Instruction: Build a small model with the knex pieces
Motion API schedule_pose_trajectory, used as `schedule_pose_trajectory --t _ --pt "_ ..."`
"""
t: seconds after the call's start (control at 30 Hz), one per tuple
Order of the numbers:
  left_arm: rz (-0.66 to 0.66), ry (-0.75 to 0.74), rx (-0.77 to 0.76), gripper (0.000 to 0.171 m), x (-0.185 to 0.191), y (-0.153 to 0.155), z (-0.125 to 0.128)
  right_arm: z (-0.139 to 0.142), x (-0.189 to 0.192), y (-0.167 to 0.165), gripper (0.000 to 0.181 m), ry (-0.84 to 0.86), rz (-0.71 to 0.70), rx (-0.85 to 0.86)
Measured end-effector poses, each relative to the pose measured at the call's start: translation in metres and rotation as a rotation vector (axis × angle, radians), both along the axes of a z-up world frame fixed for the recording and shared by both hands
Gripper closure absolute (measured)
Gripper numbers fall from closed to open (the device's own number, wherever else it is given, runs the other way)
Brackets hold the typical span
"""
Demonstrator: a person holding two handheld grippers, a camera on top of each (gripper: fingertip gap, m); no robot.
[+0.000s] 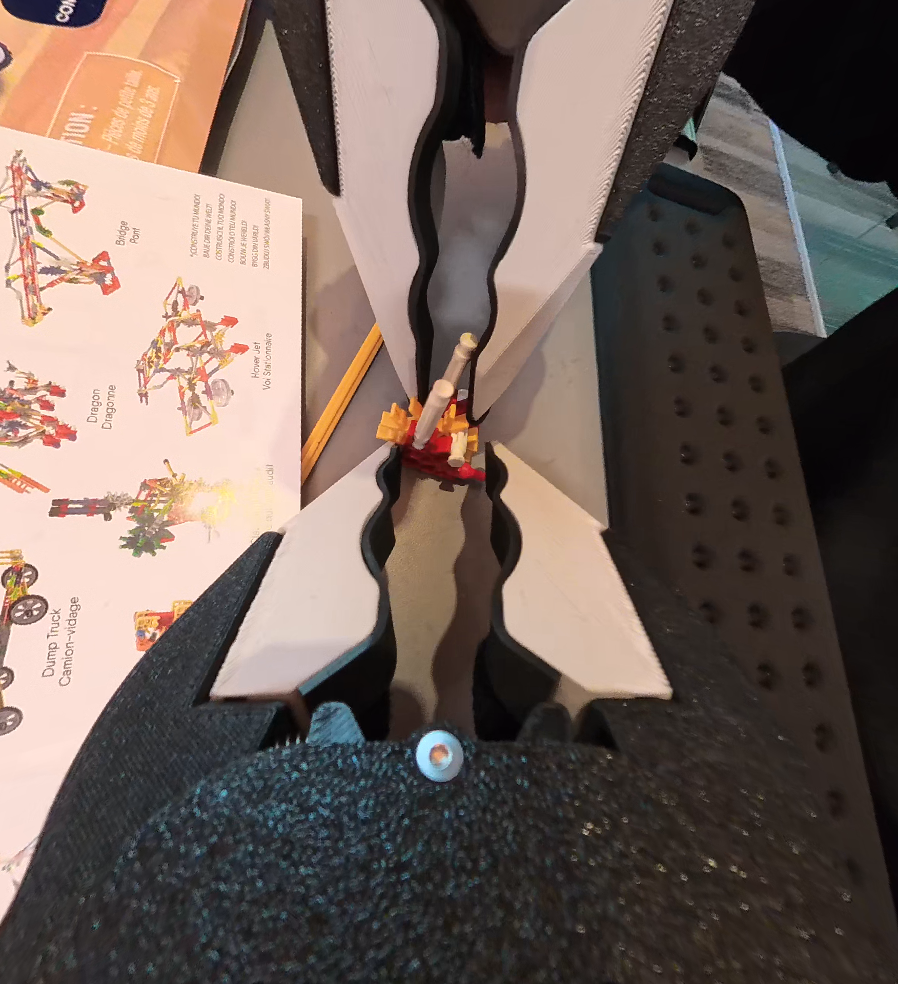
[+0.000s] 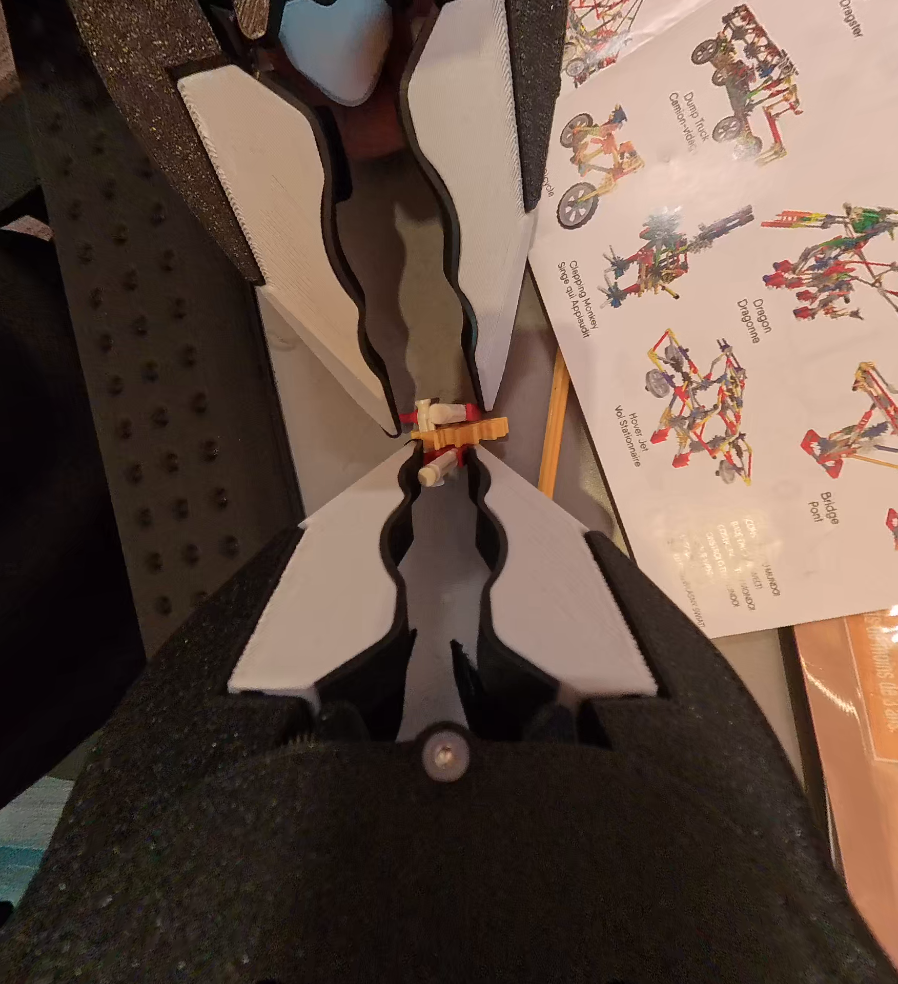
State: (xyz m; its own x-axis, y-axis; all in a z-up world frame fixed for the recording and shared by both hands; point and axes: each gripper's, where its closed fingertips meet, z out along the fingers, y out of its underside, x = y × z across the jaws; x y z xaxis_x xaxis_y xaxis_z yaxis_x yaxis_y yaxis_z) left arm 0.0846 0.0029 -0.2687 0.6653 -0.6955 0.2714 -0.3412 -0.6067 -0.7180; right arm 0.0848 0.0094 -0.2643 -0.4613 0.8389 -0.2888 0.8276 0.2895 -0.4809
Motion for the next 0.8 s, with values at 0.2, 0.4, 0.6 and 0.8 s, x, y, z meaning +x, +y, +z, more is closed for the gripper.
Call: schedule_pose_trajectory --t 0.2,0.4,0.6,0.8 --pt "-0.019 -0.043 -0.039 0.142 0.0001 -0.0016 0.0016 -0.0005 0.0004 -0.0009 0.165 -0.013 0.010 -0.008" --pt "-0.016 -0.064 -0.064 0.146 -0.0009 -0.0006 0.0018 -0.0005 0.0005 -0.0012 0.165 -0.016 0.017 -0.005" --pt "-0.003 -0.061 -0.068 0.150 -0.0020 0.0008 0.0010 -0.0003 -0.0001 -0.0011 0.165 -0.002 0.013 0.001" --pt "0.004 -0.032 -0.040 0.151 -0.0021 0.0011 0.0001 -0.0001 -0.0013 -0.0011 0.166 0.032 -0.008 0.021"
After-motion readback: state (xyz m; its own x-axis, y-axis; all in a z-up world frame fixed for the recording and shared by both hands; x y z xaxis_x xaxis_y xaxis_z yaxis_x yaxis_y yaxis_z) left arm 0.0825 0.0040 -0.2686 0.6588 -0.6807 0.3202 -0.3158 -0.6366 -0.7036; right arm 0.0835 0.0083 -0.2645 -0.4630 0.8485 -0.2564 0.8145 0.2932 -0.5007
